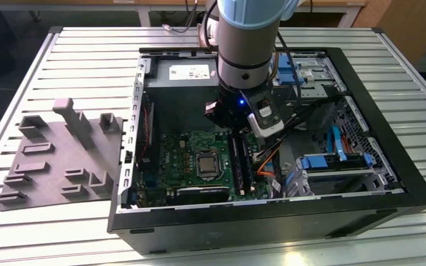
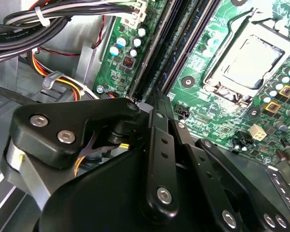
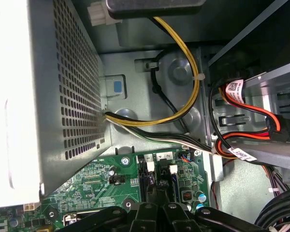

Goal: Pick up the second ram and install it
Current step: 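Press down the second ram until it locks into place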

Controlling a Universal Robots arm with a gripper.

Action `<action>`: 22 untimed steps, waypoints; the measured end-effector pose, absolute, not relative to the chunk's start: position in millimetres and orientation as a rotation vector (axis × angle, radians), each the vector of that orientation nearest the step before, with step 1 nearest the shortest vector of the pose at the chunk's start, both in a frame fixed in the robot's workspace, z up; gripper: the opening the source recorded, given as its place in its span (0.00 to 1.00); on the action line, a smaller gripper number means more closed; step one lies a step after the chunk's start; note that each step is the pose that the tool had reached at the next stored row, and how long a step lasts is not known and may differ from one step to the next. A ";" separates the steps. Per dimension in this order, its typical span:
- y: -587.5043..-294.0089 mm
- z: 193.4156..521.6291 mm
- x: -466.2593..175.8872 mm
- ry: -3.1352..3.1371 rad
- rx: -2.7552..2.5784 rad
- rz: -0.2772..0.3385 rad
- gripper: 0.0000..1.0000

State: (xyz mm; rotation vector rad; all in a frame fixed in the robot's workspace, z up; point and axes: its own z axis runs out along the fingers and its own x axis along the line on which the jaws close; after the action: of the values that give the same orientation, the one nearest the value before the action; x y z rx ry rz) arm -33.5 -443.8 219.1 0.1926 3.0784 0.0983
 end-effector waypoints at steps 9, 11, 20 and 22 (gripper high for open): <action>-443.8 218.0 -33.5 3.078 0.193 0.098 0.11; -443.8 217.1 -33.5 3.078 0.193 0.099 0.11; -443.8 216.5 -33.5 3.078 0.193 0.098 0.11; -443.6 218.2 -33.4 3.078 0.193 0.101 0.11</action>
State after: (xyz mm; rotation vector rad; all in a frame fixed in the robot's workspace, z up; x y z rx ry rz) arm -33.4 -443.6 218.2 0.1927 3.0778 0.1006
